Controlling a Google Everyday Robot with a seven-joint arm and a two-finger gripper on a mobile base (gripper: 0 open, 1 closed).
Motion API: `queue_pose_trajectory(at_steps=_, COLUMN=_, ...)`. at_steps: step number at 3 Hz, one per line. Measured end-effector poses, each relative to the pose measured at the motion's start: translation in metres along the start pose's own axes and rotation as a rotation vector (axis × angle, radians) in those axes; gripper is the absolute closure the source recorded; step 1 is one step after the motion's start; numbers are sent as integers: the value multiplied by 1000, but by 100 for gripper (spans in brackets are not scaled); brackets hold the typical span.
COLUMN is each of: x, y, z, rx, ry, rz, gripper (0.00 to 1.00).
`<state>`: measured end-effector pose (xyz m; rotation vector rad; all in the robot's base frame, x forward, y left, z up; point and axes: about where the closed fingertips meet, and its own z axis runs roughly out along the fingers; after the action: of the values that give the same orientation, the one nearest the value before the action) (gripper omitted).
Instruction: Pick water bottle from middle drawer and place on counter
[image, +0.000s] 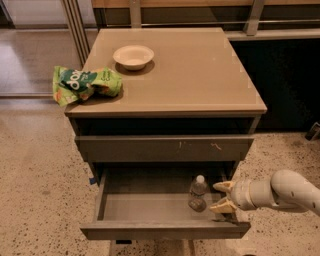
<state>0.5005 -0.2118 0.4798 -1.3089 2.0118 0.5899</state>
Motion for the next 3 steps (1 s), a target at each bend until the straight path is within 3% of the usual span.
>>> queue_pose_trajectory(at_steps=1, x=0, y=-10, z=15, rx=-14, ry=-46, rz=10, gripper=16)
queue_pose_trajectory(at_steps=2, x=-5, y=-15, z=26, rx=-26, ry=-86, rz=7, gripper=7)
queue_pose_trajectory(at_steps=3, x=-14, y=-14, z=38, rx=-49, ry=-129, rz=-5, gripper=7)
